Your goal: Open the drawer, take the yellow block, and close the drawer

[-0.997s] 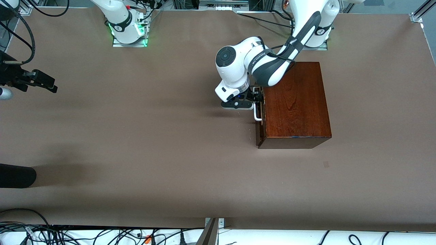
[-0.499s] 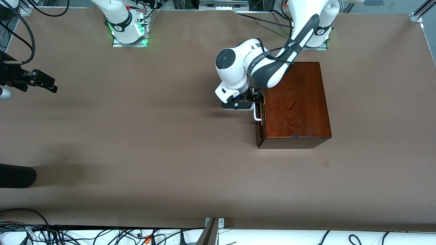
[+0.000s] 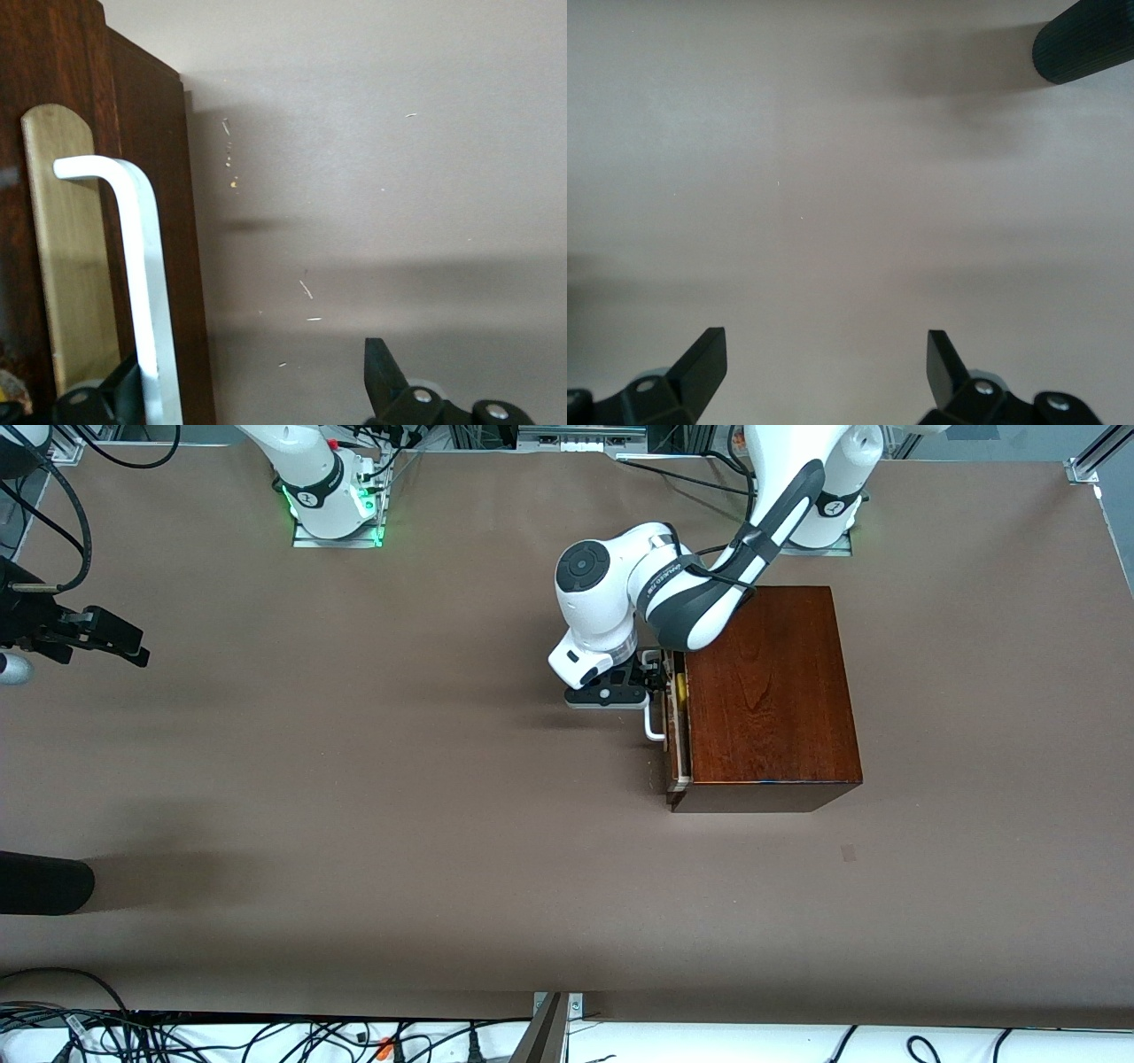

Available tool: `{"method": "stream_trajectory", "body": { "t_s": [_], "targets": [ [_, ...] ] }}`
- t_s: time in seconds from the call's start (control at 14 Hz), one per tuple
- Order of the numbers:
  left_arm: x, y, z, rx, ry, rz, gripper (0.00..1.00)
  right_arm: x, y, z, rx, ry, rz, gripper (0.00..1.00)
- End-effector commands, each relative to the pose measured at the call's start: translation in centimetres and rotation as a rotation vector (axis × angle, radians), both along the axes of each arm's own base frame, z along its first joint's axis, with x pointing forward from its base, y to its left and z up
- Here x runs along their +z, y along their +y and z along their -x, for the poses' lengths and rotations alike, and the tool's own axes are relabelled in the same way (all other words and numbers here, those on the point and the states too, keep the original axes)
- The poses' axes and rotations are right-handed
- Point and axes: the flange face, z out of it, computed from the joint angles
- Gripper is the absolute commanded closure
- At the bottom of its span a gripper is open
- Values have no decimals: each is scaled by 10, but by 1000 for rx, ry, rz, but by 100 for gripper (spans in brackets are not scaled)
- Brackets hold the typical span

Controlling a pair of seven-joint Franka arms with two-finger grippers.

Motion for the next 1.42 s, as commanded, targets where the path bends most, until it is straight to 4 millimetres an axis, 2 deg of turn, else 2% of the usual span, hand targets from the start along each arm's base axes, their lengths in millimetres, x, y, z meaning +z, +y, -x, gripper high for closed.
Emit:
{"method": "stream_trajectory", "body": {
  "t_s": [0.0,0.36,0.78,1.21,1.35],
  "targets": [
    [2,-28,2,-9,-26,38,0,5,0,2,-9,-8,-1,0],
    [-5,-58,5,36,-37,72,0,6,0,2,-9,-10,-1,0],
    [7,-64,2,40,-51,94,0,5,0,2,-9,-8,-1,0],
    [19,-62,1,20,-60,84,0,7,0,2,-11,-13,-1,0],
    [24,-62,9,20,-38,52,0,5,1,2,-8,-10,-1,0]
  ]
}}
